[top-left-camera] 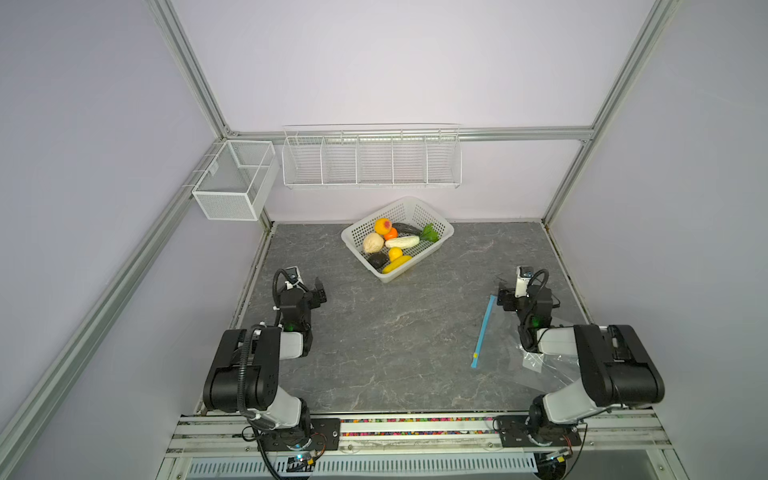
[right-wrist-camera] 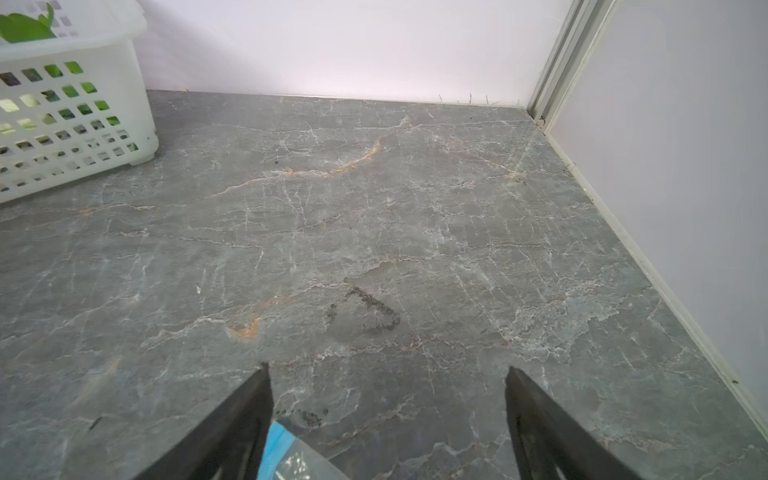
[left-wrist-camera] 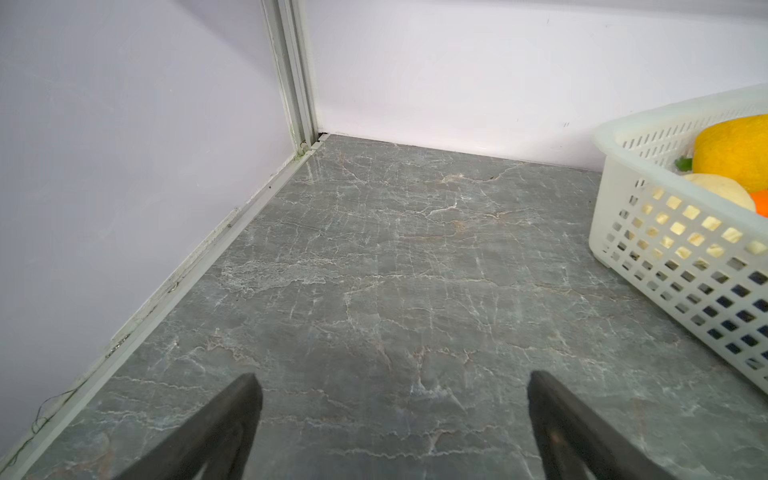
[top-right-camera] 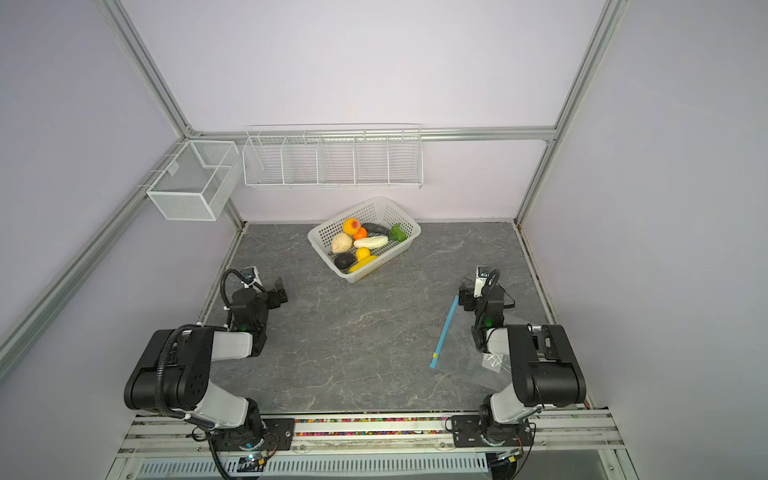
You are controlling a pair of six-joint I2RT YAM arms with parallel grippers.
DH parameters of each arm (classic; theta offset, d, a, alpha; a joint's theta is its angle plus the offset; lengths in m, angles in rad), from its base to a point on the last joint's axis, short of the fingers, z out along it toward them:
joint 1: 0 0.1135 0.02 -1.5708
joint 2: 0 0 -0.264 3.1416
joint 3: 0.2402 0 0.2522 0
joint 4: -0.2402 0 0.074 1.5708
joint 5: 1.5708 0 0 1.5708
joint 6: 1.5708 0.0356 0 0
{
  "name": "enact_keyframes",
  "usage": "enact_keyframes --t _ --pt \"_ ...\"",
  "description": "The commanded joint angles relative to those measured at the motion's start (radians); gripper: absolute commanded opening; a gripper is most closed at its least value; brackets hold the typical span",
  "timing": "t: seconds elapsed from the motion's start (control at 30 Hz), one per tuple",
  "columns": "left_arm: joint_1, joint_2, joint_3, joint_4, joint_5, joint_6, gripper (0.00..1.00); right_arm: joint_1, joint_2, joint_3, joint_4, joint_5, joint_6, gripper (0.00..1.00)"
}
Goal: Place the food in the zip-top bag and seal the zipper
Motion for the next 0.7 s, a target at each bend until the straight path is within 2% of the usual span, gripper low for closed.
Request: enact_keyframes --t 0.0,0.67 --pt "-0.003 0.007 0.022 0.002 0.012 0.014 0.99 -0.008 -0.006 0.008 -0.001 -0.016 0.004 0.88" --pt "-0.002 0.005 0.014 0.013 0.013 0.015 0.99 -0.007 -0.012 0.0 0.007 -0.021 0.0 0.88"
